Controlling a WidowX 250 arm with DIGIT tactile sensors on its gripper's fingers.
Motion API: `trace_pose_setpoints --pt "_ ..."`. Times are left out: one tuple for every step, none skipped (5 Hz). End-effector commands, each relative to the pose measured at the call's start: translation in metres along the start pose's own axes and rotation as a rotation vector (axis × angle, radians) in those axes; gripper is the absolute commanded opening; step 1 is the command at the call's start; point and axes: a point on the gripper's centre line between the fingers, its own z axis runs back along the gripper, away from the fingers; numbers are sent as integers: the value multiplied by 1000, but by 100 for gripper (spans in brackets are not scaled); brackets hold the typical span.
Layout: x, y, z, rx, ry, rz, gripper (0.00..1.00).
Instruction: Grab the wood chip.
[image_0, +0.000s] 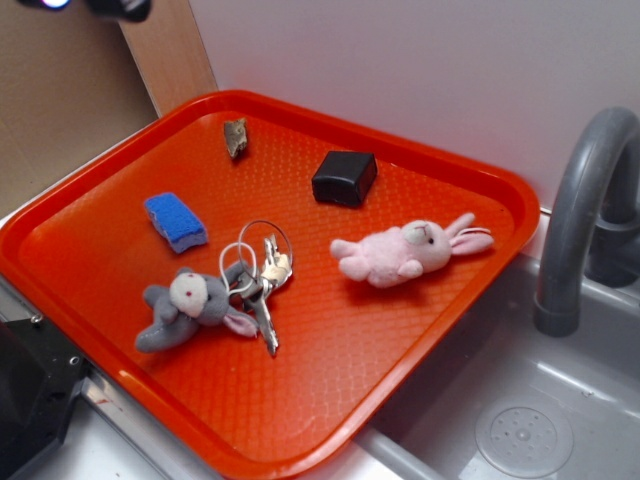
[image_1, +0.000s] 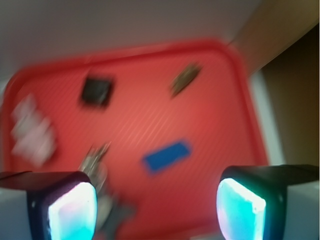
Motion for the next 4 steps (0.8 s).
trace_pose_setpoints --pt "60 65 -43 176 -246 233 100" --pt "66 65 -72 192 -254 247 100" --pt "75 53 -115 206 -265 257 100" --pt "80 37 -144 155 -242 261 100"
